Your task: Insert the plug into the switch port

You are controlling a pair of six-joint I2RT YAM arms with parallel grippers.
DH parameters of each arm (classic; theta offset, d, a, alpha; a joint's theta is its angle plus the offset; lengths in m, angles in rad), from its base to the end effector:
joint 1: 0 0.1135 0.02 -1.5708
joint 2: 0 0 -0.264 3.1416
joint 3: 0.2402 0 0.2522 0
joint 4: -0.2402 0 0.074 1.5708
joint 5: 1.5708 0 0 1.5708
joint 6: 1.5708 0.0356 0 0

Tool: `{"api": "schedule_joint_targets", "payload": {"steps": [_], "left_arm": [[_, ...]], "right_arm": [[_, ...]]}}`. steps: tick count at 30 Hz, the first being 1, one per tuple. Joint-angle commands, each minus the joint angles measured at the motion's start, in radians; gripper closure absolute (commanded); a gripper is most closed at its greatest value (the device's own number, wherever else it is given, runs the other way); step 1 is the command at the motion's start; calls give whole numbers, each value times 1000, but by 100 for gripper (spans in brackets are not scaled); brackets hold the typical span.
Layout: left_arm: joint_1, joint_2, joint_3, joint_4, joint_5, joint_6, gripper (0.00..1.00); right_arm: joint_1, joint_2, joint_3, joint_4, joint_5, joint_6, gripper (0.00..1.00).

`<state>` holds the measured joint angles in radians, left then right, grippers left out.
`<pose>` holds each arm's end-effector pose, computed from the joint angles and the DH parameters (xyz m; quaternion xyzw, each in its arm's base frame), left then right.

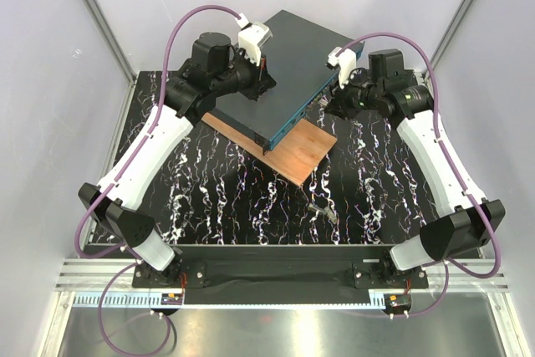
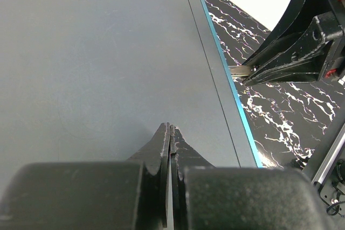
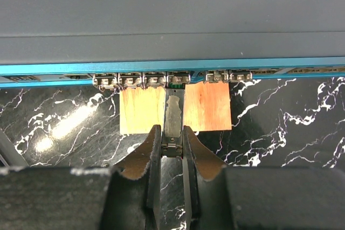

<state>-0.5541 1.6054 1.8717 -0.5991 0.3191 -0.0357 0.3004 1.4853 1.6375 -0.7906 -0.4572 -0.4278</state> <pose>0.2931 -0.1945 0.4645 0.2952 0.7536 -0.2903 0.5105 0.2968 0.1084 0.4098 -0.4050 0.7767 0.1741 0.4498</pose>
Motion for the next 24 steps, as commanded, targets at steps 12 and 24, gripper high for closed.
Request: {"api": "schedule_joint_targets", "payload": {"steps": [12,24], "left_arm": [[10,5,9,48,25,-7,100],[8,10,12,47,25,-4,100]], "right_arm": [[-43,-53,-22,197,-253,49,100],[-53,-60,-116,246,-310,55,100]]}}
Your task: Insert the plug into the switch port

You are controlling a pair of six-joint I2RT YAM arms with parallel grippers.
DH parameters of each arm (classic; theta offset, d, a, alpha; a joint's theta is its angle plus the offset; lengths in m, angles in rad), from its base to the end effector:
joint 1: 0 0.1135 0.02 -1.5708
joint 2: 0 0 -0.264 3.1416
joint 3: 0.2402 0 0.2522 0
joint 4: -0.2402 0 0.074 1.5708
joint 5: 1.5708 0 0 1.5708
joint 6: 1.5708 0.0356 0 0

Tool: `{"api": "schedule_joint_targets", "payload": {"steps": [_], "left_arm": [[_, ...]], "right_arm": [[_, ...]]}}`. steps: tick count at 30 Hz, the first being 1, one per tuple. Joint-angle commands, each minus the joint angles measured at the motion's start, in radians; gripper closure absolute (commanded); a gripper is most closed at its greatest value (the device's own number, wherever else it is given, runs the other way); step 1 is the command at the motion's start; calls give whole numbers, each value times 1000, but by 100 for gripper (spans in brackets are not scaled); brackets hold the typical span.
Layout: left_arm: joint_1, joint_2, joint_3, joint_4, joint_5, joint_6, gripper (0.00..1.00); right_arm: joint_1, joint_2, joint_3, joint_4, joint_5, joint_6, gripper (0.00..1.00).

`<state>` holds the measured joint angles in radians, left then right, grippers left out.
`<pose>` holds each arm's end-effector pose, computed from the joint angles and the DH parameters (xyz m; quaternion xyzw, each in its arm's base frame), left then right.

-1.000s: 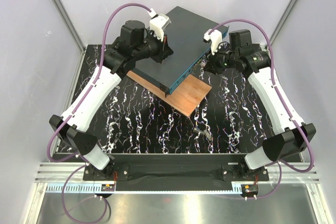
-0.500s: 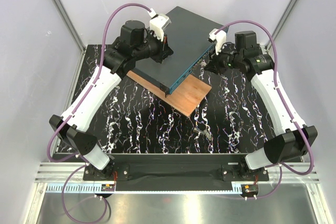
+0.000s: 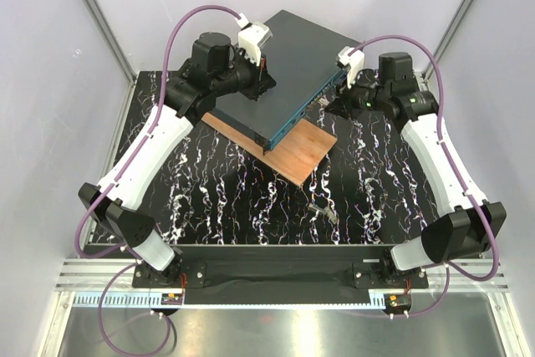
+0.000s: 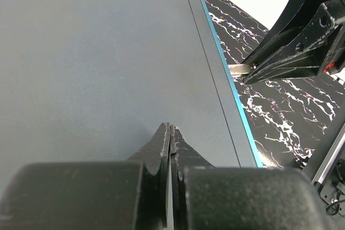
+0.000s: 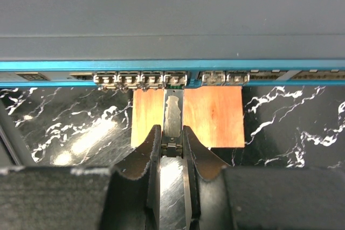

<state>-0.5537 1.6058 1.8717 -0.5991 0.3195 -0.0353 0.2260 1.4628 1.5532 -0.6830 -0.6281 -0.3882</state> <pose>0.2933 -0.1944 0.4643 0.2953 0.7537 -0.2902 0.5104 0.3027 0.0911 0.4004 -0.3921 0.7564 0.2356 0.4675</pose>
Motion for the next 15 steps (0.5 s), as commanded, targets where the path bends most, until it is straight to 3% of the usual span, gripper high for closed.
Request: {"api": "schedule_joint_targets", "payload": {"steps": [1,15], "left_arm": [[8,9,12,48,24,-5,100],[8,23,14,50,29,-12,100]], "right_arm": [[21,-39,-41,152,-142,18,100],[21,-27,-12,174,-134,17,100]]}}
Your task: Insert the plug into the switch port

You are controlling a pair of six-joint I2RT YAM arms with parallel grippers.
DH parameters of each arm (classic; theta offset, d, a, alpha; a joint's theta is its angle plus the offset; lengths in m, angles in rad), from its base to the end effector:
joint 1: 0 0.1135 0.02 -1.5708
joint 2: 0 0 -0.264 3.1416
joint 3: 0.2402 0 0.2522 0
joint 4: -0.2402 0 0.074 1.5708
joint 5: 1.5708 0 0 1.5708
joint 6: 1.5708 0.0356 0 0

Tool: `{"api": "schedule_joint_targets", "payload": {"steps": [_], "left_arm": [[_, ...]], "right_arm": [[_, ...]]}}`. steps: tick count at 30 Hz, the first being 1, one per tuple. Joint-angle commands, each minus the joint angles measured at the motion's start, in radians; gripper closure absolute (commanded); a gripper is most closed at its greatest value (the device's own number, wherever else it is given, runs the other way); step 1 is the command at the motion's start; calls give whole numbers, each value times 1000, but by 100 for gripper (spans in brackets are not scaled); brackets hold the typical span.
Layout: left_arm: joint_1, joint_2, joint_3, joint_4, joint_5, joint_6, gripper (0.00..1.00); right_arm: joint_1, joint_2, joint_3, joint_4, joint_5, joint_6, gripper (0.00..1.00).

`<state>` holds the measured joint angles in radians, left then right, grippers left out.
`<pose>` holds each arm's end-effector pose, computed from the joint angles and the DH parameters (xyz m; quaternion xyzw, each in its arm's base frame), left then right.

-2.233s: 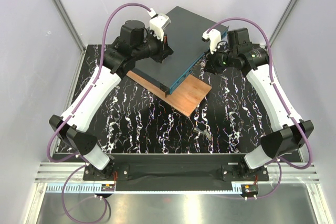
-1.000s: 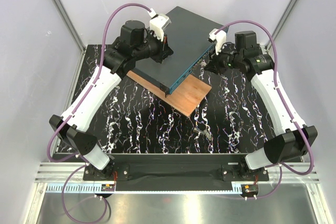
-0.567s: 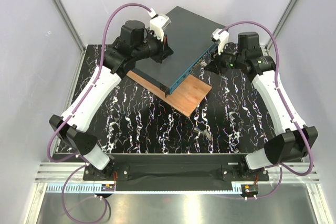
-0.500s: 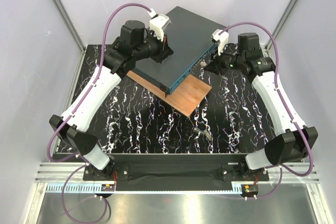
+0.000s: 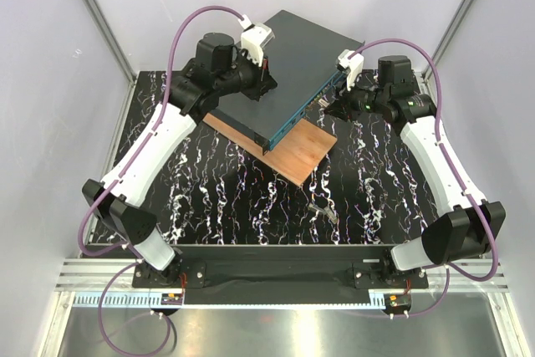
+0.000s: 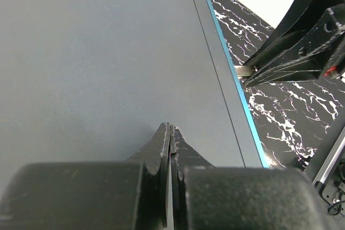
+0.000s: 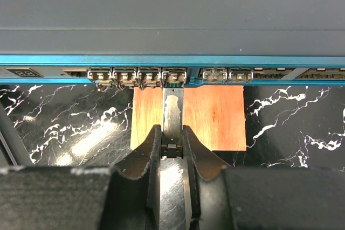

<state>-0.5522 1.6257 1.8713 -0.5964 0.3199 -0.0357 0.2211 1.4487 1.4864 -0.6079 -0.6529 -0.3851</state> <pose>0.2995 -0.1977 0.4578 0.2949 0.7590 -0.2888 0.5035 0.3040 0.0905 0.3895 -0.3949 0.7473 0.2432 0.4759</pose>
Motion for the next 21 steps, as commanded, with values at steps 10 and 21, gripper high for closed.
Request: {"api": "schedule_joint_targets", "payload": {"steps": [10,21], "left_arm": [[6,3,14,46,30,-13,100],[6,3,12,44,33,-12,100]], "right_arm": [[58,6,135,42,-71,20,100],[90,-1,103,46,48,17,100]]}}
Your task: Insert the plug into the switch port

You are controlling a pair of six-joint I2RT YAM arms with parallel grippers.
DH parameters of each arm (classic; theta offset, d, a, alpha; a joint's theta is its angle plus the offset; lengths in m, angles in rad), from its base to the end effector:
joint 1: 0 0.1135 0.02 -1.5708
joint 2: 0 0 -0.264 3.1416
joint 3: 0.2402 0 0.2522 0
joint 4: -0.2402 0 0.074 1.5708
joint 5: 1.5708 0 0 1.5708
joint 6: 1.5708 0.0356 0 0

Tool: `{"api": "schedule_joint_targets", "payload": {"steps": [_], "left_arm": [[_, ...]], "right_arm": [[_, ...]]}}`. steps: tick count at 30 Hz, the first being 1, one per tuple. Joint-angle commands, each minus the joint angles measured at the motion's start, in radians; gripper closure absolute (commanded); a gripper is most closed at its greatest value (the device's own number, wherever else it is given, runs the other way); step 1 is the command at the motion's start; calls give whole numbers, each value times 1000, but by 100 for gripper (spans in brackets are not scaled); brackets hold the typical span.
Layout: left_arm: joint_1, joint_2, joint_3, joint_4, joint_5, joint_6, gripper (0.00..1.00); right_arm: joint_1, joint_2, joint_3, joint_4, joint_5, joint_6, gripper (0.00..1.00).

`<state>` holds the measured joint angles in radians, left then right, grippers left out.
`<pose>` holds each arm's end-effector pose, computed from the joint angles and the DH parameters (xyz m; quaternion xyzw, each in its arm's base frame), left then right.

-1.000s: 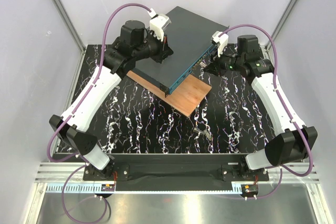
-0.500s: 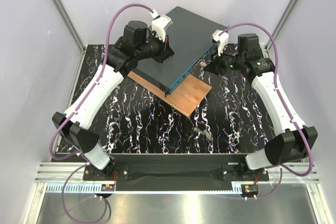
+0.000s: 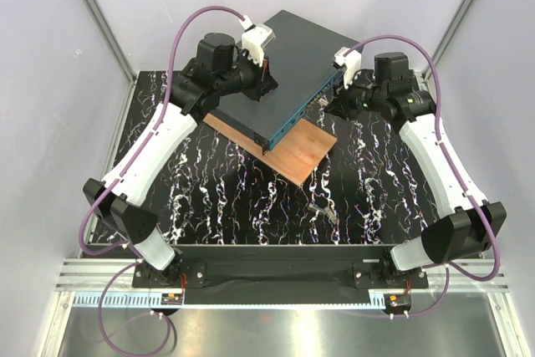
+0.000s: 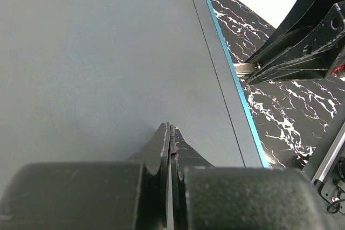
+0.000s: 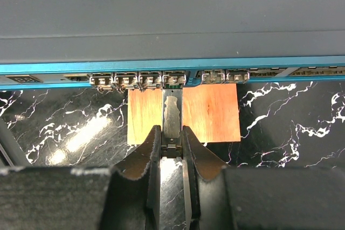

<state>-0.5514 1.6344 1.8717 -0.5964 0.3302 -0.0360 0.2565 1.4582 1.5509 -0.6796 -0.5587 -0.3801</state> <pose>0.3019 -0.1993 0.4550 0.2972 0.7602 -0.2919 0.4986 0.3003 0.0983 0.4005 -0.3888 0.7639 0.2145 0.4682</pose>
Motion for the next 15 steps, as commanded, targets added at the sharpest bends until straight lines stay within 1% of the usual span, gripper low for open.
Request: {"api": "schedule_joint_targets", "payload": {"steps": [1,5,15], "left_arm": [[5,-4,14,47,23,-15,100],[5,1,18,49,26,-18,100],[5,4,29,44,21,-15,100]], "right_arm": [[55,-16,31,120,-41,10,100],[49,-48,-23,141,-27,35,100],[46,-45,-40,166,-69,106,100]]}}
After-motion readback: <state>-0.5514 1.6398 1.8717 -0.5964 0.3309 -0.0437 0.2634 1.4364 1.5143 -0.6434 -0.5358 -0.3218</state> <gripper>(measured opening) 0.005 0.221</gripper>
